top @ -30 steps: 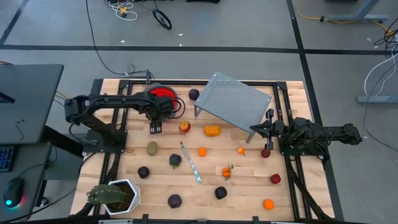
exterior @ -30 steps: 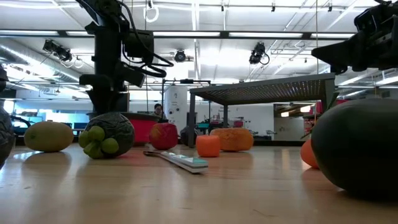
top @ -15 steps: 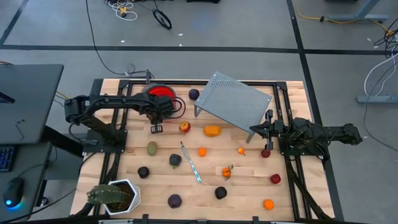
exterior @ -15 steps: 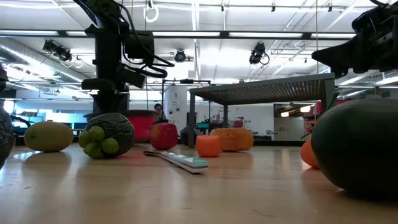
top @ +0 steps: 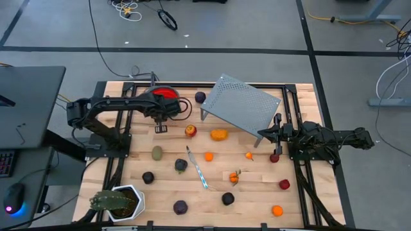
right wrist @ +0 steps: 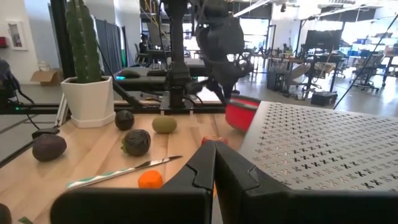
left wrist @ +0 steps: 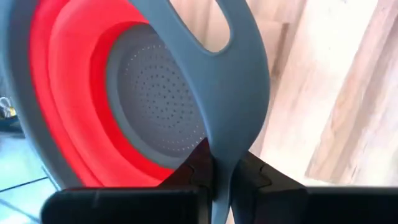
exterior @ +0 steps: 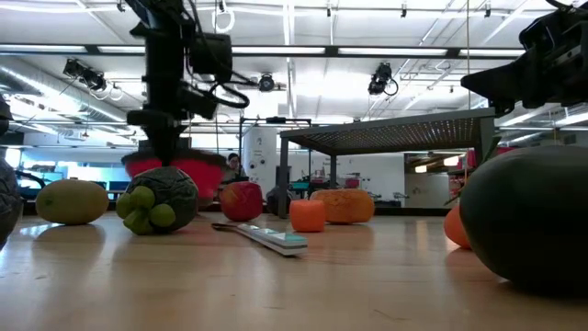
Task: Pick & Place Fruit
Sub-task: Put the red strainer bowl on the shelf
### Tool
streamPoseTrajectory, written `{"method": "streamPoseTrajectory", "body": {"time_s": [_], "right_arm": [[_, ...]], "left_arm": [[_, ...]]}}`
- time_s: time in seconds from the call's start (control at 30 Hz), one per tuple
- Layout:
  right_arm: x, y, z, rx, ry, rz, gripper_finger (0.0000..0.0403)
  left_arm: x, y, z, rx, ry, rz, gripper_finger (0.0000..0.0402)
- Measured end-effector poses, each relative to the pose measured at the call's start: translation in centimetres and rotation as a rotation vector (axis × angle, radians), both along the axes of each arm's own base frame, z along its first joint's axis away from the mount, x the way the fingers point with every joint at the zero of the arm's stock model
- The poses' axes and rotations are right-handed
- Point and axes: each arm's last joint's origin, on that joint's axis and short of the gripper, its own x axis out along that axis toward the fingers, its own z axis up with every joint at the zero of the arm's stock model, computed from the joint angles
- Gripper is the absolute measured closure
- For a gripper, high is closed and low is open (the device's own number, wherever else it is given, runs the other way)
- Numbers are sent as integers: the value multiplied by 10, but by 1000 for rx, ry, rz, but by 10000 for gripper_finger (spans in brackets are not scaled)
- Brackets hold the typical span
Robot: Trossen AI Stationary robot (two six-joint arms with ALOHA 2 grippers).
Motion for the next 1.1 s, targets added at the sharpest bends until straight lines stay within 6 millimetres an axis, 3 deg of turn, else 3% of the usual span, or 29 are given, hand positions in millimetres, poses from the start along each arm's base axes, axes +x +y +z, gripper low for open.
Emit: {"method": "streamPoseTrajectory", "body": {"time_s": [0.4,0.6,0.77,1.1], "right_arm": [[0,-1,0,-1,0,-41,387],[0,-1,2,11,-18,-40,387],[0,-1,5,14,-58,-39,387],[-1,-1,7,33,-74,-38,387]], "left_arm": [[30,-3,102,225,-167,-120,376],[46,-20,150,313,-311,-334,376],[60,-35,157,358,-349,-604,376],[85,-40,153,405,-396,-815,376]]}}
